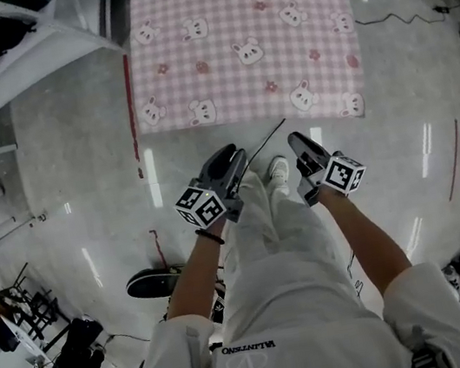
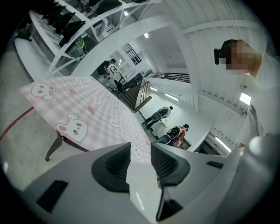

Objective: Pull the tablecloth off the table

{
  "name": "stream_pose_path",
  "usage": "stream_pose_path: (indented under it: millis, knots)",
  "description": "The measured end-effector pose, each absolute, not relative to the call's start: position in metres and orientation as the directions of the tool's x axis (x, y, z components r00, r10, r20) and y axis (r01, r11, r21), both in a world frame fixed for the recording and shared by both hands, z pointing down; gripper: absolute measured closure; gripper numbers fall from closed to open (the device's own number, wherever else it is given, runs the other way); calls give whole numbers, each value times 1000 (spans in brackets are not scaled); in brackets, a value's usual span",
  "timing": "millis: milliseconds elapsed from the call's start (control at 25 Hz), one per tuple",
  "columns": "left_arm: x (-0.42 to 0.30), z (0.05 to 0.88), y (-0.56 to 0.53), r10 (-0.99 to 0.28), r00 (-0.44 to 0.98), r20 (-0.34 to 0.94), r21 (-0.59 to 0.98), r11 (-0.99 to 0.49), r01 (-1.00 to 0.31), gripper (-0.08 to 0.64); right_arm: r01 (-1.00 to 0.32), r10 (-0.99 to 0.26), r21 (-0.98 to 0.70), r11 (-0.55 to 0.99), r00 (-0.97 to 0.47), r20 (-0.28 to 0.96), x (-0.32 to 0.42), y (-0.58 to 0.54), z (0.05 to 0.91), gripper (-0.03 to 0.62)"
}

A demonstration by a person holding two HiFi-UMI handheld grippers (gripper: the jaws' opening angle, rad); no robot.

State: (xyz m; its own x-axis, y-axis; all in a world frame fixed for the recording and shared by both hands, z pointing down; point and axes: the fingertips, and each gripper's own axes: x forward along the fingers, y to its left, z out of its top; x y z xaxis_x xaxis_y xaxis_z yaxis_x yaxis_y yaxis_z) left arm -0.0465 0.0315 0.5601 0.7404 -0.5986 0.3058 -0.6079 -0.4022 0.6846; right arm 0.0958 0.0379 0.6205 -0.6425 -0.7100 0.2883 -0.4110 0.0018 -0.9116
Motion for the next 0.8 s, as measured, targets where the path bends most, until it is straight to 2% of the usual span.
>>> stream_pose_path:
  millis: [480, 800]
  knots:
    - [-57, 666, 8, -567, 778, 271, 833, -267, -485, 422, -347, -791, -935, -71, -551, 265, 71, 10, 679, 480]
    - [-58, 707, -10, -599, 773, 209, 898, -195, -393, 422, -288, -843, -944, -163, -456, 285, 71, -6, 725, 477]
